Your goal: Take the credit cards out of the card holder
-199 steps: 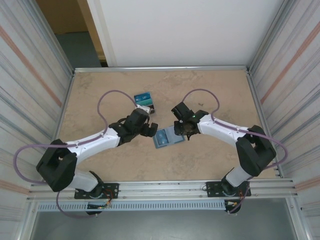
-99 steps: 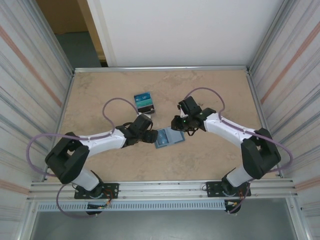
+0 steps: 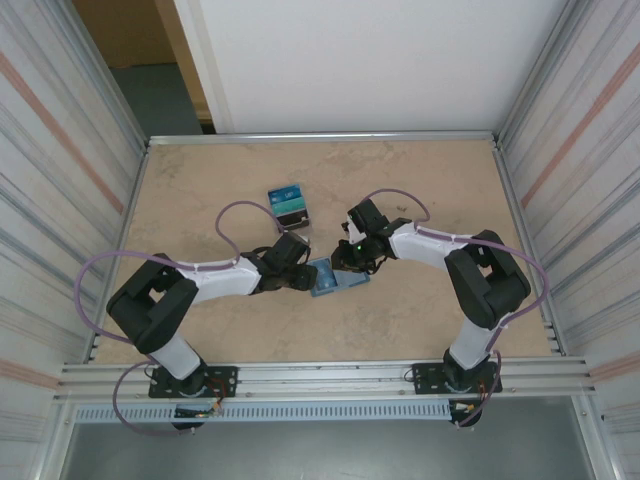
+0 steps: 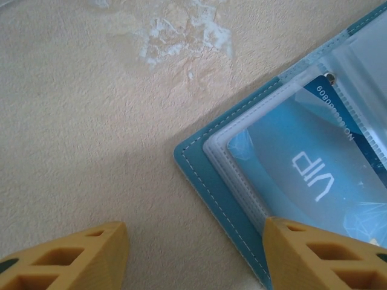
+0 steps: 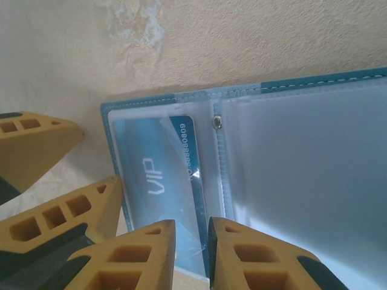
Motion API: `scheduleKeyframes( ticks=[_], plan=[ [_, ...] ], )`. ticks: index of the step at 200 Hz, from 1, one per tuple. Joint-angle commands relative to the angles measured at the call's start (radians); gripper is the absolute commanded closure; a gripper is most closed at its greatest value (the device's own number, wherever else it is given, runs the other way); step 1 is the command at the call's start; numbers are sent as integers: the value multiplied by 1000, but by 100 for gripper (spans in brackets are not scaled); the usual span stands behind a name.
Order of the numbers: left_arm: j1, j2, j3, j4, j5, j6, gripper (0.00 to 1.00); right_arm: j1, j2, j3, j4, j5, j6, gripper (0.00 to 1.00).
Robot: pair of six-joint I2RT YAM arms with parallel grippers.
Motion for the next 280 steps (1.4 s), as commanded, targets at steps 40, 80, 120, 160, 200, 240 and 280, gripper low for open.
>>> scheduleKeyframes(
  ticks=[40,80,120,160,200,240,280],
  plan=[
    [-5,52,39,-21,5,28,40,-13,51,20,39,-53,12,78],
    [-5,57,47,-38,-9,37,41,-17,66,-1,68,-63,25,81],
    [-5,63,51,-42,-15,39,45,-22,75,-21,105,-92,49,83],
    [-5,74,59,-49,-17,40,46,-33,74,-37,110,-85,70,84],
    [-5,86,68,-55,-15,40,46,-33,62,-44,94,-60,65,83],
    [-5,94,80,-68,-18,47,48,-33,76,-52,121,-86,77,83],
    [-6,103,86,-76,-20,50,49,-34,89,-59,146,-119,89,83]
  ],
)
